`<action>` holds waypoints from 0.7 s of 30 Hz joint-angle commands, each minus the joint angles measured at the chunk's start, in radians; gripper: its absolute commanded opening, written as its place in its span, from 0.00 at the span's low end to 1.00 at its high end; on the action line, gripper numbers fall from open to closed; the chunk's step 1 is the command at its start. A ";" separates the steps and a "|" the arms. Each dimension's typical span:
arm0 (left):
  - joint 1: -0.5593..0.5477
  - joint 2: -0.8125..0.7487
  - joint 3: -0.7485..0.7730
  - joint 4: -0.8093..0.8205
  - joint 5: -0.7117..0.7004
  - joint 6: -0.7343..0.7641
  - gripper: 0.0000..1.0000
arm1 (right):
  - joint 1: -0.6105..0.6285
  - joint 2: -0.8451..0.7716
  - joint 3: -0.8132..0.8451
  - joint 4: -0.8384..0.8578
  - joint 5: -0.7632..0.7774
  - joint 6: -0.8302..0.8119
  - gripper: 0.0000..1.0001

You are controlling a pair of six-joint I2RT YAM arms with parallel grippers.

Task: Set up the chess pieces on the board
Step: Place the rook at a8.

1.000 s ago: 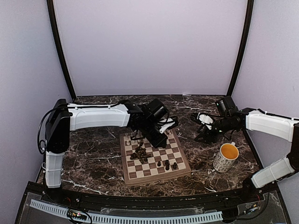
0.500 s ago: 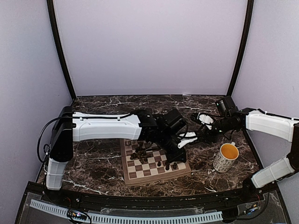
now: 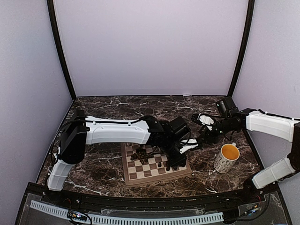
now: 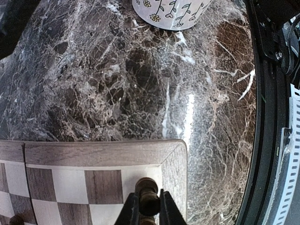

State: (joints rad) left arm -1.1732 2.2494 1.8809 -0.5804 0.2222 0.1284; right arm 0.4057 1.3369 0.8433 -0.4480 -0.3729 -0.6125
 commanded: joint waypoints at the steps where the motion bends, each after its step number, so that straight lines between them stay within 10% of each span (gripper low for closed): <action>1: -0.005 0.000 0.048 -0.032 -0.017 0.014 0.11 | -0.002 0.019 0.001 0.015 0.002 -0.001 0.52; 21: -0.005 0.017 0.053 -0.074 -0.033 0.021 0.17 | -0.001 0.027 0.002 0.014 -0.002 -0.001 0.52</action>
State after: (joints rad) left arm -1.1748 2.2662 1.9152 -0.6262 0.1913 0.1368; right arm 0.4057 1.3563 0.8433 -0.4484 -0.3695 -0.6125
